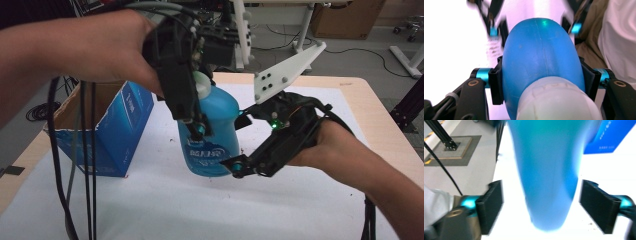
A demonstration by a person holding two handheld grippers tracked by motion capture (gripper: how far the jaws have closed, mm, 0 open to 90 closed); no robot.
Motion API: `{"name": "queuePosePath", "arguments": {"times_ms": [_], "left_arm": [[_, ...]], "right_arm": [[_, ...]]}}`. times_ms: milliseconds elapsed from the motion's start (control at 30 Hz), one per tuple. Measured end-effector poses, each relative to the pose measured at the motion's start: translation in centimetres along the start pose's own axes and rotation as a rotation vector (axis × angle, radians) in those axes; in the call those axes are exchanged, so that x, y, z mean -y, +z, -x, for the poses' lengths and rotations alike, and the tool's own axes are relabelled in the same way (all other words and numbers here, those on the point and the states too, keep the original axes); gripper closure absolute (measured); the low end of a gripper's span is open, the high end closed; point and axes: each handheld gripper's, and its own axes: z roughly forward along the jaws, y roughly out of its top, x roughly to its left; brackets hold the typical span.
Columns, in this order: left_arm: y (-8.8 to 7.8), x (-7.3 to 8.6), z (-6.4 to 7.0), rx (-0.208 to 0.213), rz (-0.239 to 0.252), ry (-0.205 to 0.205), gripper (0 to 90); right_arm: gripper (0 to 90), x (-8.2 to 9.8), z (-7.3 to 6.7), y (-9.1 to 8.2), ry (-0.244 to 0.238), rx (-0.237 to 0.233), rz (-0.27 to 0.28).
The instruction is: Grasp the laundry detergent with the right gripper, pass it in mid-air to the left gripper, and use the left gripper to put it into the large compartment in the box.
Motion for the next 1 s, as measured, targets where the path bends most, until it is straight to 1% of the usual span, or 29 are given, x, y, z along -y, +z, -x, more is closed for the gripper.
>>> {"name": "queuePosePath", "arguments": {"times_ms": [33,67,100,167,200,233,300,333,367,433,467,500,533,567,600,633,667,700,733,767,800,833,867,933,967,1000], "left_arm": [[-0.4,0.3,0.0,-0.008,0.0,-0.012,36.8],[-0.4,0.3,0.0,-0.008,0.0,-0.012,36.8],[-1.2,0.8,-0.1,-0.023,0.009,-0.049,36.8],[-2.0,1.3,-0.2,-0.042,0.007,-0.074,36.8],[-2.4,1.5,-0.2,-0.052,0.009,-0.091,36.8],[-2.7,1.7,-0.3,-0.063,0.014,-0.107,36.8],[-3.5,2.3,-0.5,-0.078,0.018,-0.137,36.8],[-3.9,2.6,-0.6,-0.085,0.023,-0.152,36.8],[-4.2,2.9,-0.7,-0.091,0.025,-0.173,36.8],[-4.8,3.5,-1.0,-0.098,0.031,-0.206,36.8],[-5.1,3.9,-1.2,-0.103,0.032,-0.22,36.8],[-5.1,3.9,-1.2,-0.103,0.032,-0.22,36.8],[-5.5,4.4,-1.4,-0.116,0.037,-0.258,36.8],[-5.8,4.7,-1.5,-0.123,0.034,-0.272,36.8],[-5.8,4.7,-1.5,-0.123,0.034,-0.272,36.8],[-6.4,5.2,-1.8,-0.13,0.026,-0.303,36.8],[-6.4,5.2,-1.8,-0.13,0.026,-0.303,36.8],[-6.4,5.2,-1.8,-0.13,0.026,-0.303,36.8],[-7.0,5.8,-2.0,-0.134,0.027,-0.336,36.8],[-7.6,6.5,-2.3,-0.142,0.031,-0.372,36.8],[-7.9,6.8,-2.4,-0.146,0.027,-0.386,36.8],[-8.1,7.2,-2.5,-0.151,0.033,-0.401,36.8],[-8.4,7.6,-2.6,-0.153,0.029,-0.417,36.8],[-9.0,8.2,-2.7,-0.163,0.023,-0.44,36.8],[-9.0,8.2,-2.7,-0.163,0.023,-0.44,36.8],[-9.9,9.0,-2.8,-0.169,0.044,-0.462,36.8]], "right_arm": [[11.5,0.2,0.1,-0.4,0.021,0.003,-0.009],[11.5,0.4,0.1,-0.8,0.037,0.017,-0.009],[11.4,0.6,0.1,-1.2,0.051,0.033,-0.013],[11.4,0.9,0.3,-1.8,0.082,0.059,-0.052],[11.4,1.1,0.3,-2.1,0.09,0.075,-0.069],[11.4,1.3,0.5,-2.4,0.082,0.084,-0.095],[11.4,1.7,0.6,-2.9,0.072,0.103,-0.166],[11.4,2.0,0.7,-3.1,0.07,0.108,-0.194],[11.4,2.2,0.8,-3.4,0.066,0.095,-0.219],[11.2,2.8,1.0,-3.9,0.094,0.075,-0.25],[3.2,3.0,1.2,-4.2,0.102,0.077,-0.262],[3.2,3.0,1.2,-4.2,0.102,0.077,-0.262],[0.6,3.6,1.4,-4.6,0.129,0.101,-0.288],[0.6,3.8,1.5,-4.9,0.13,0.1,-0.294],[0.6,3.8,1.5,-4.9,0.13,0.1,-0.294],[0.6,4.2,1.6,-5.5,0.134,0.123,-0.3],[0.6,4.2,1.6,-5.5,0.134,0.123,-0.3],[0.6,4.3,1.5,-5.9,0.133,0.136,-0.299],[0.7,4.4,1.6,-6.5,0.146,0.126,-0.306],[0.7,4.5,1.6,-6.9,0.145,0.124,-0.312],[0.7,4.5,1.5,-7.2,0.142,0.129,-0.313],[0.7,4.5,1.4,-7.5,0.124,0.137,-0.313],[0.7,4.6,1.4,-7.8,0.112,0.133,-0.321],[0.7,4.6,1.4,-8.3,0.11,0.129,-0.336],[0.7,4.6,1.4,-8.3,0.11,0.129,-0.336],[0.7,4.7,1.5,-8.5,0.113,0.133,-0.335]]}}
